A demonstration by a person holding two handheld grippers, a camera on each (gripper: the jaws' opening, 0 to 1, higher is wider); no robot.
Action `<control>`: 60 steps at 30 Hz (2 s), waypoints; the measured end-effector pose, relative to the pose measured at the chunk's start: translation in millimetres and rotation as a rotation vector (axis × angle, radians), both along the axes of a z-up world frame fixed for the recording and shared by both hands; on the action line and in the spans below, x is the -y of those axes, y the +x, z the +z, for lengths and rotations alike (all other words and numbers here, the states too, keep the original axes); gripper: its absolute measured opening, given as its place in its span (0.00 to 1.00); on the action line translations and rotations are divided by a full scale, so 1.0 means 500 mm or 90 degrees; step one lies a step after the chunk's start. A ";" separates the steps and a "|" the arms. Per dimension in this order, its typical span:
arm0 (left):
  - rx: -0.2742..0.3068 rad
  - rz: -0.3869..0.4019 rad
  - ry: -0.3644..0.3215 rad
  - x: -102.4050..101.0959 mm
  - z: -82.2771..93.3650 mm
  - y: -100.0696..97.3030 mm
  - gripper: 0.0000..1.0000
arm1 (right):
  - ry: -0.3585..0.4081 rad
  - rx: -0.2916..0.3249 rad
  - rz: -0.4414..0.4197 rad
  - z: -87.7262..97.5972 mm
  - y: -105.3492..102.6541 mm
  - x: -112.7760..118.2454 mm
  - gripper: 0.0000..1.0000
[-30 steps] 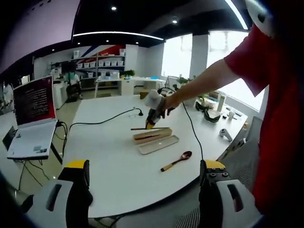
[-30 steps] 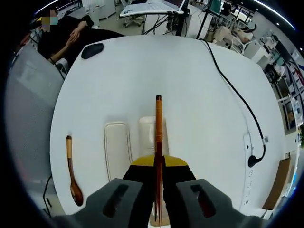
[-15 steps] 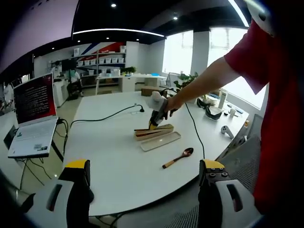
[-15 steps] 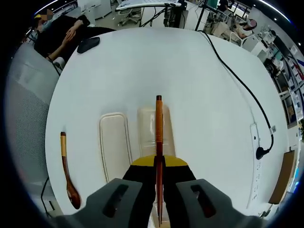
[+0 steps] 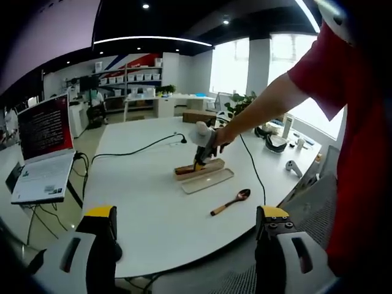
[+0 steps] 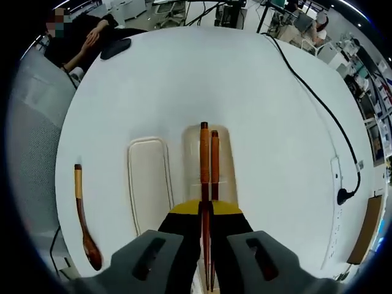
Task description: Arrange the utensils inside the cutlery case until each visible utensil rests in its matching compartment.
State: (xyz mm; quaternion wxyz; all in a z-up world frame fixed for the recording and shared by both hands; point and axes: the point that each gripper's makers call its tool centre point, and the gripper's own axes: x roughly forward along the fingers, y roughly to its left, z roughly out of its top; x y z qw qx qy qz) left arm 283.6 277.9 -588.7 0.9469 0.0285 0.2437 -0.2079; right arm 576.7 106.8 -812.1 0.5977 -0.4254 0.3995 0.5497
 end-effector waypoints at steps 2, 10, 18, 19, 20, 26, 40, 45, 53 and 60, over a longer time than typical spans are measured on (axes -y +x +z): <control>0.001 0.001 0.000 -0.001 0.000 0.000 0.97 | -0.001 0.001 0.003 0.002 0.002 -0.001 0.01; 0.004 0.000 0.000 0.002 0.001 0.006 0.96 | -0.028 0.005 0.010 0.003 0.003 0.013 0.00; 0.011 0.002 -0.002 -0.006 0.005 0.003 0.96 | -0.019 0.008 -0.012 0.022 0.002 0.008 0.04; 0.012 0.002 -0.002 -0.006 0.005 0.003 0.96 | -0.019 0.009 -0.012 0.024 0.002 0.009 0.04; 0.012 0.002 -0.003 -0.006 0.006 0.002 0.96 | -0.019 0.010 -0.013 0.027 0.002 0.010 0.04; 0.024 0.002 -0.011 0.002 0.015 -0.001 0.96 | -0.021 0.017 -0.017 0.043 -0.004 0.018 0.06; 0.049 -0.007 -0.016 0.014 0.034 -0.022 0.96 | -0.014 0.035 -0.029 0.085 -0.053 0.042 0.13; 0.057 -0.011 -0.017 0.020 0.042 -0.032 0.96 | -0.016 0.038 -0.034 0.096 -0.076 0.061 0.13; 0.061 -0.014 -0.023 0.027 0.042 -0.050 0.96 | -0.018 0.040 -0.028 0.101 -0.119 0.082 0.14; 0.058 -0.014 -0.021 0.028 0.037 -0.061 0.94 | 0.000 0.034 -0.025 0.100 -0.172 0.091 0.18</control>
